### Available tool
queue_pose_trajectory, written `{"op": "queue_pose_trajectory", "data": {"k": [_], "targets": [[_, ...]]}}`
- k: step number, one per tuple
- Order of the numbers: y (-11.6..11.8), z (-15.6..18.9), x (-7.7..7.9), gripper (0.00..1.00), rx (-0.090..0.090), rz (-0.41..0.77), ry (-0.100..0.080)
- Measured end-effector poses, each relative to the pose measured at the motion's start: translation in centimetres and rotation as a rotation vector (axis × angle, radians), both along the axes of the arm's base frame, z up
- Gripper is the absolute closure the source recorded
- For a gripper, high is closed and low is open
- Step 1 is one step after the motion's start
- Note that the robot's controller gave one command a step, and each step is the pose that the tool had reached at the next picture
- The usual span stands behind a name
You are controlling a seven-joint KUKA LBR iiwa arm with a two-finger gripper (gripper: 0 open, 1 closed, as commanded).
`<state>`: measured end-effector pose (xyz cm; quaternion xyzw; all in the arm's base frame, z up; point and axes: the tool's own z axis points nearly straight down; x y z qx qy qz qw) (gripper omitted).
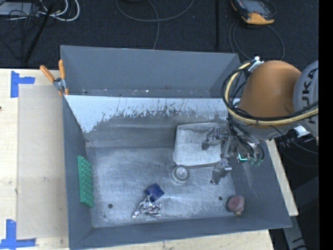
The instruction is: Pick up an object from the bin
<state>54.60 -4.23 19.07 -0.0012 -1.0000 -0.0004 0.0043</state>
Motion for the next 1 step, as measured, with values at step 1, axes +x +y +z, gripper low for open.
{"op": "queue_pose_trajectory", "data": {"k": [1], "targets": [[8.28,-6.45,-4.56,0.0,0.001,-0.118,0.002]]}}
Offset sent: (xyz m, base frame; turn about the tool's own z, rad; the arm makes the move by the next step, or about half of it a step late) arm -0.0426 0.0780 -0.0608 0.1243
